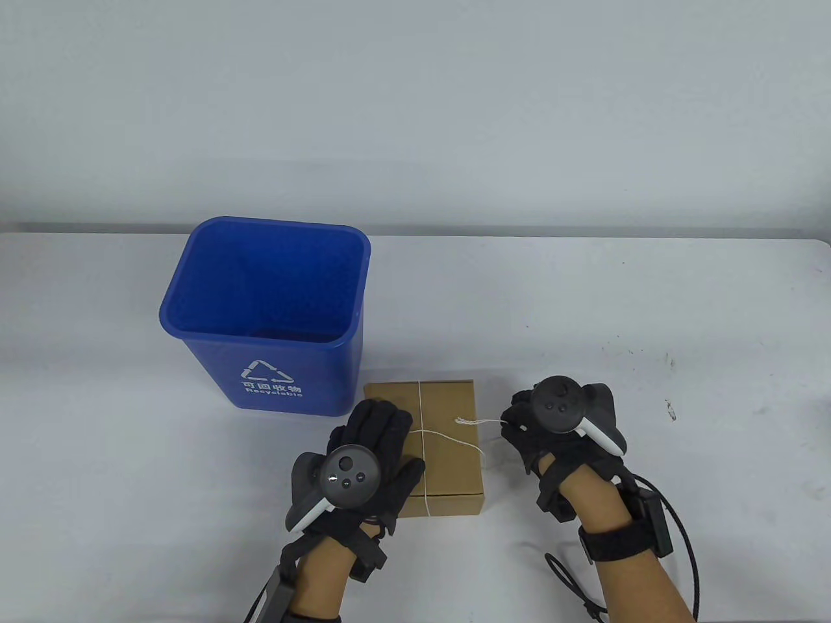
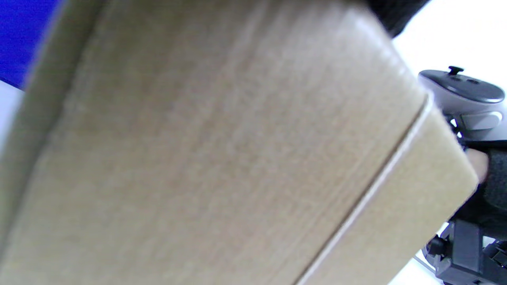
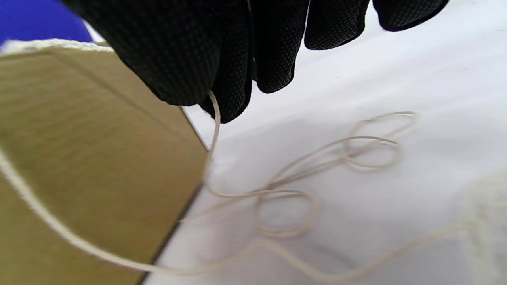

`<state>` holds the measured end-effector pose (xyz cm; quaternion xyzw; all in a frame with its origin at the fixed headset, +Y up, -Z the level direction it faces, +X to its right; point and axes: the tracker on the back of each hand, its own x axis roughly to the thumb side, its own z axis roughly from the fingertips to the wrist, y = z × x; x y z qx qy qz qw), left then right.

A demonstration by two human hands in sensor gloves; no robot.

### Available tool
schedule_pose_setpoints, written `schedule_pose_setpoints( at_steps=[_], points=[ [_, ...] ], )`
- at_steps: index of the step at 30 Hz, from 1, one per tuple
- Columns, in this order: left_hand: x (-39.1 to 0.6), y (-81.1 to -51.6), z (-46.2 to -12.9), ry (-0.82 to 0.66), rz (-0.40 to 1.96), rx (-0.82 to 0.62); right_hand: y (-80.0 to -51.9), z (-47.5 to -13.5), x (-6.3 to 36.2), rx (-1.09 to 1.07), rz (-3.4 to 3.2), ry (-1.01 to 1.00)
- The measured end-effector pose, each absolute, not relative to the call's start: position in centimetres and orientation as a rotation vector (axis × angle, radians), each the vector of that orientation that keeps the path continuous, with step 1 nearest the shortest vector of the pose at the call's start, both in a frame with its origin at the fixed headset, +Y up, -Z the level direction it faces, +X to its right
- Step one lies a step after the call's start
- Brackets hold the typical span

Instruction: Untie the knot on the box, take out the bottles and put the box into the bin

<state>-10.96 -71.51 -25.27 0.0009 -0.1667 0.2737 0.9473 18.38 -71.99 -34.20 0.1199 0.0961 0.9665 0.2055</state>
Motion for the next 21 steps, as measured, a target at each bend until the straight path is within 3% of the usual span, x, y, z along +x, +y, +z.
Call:
schedule_pose_setpoints(
  at_steps=[10, 14, 21],
  points=[
    [-11.0, -71.5, -25.3, -0.340, 0.558, 0.002, -73.3, -35.1, 21.2, 0.121, 2.740, 0.365],
    [-11.0, -71.5, -25.3, -0.340, 0.558, 0.002, -72.8, -35.0, 21.8, 0.093, 2.703, 0.272],
    [-11.0, -71.5, -25.3, -0.339, 0.556, 0.000, -68.8, -33.2, 19.5, 0.294, 2.610, -0.022]
  ],
)
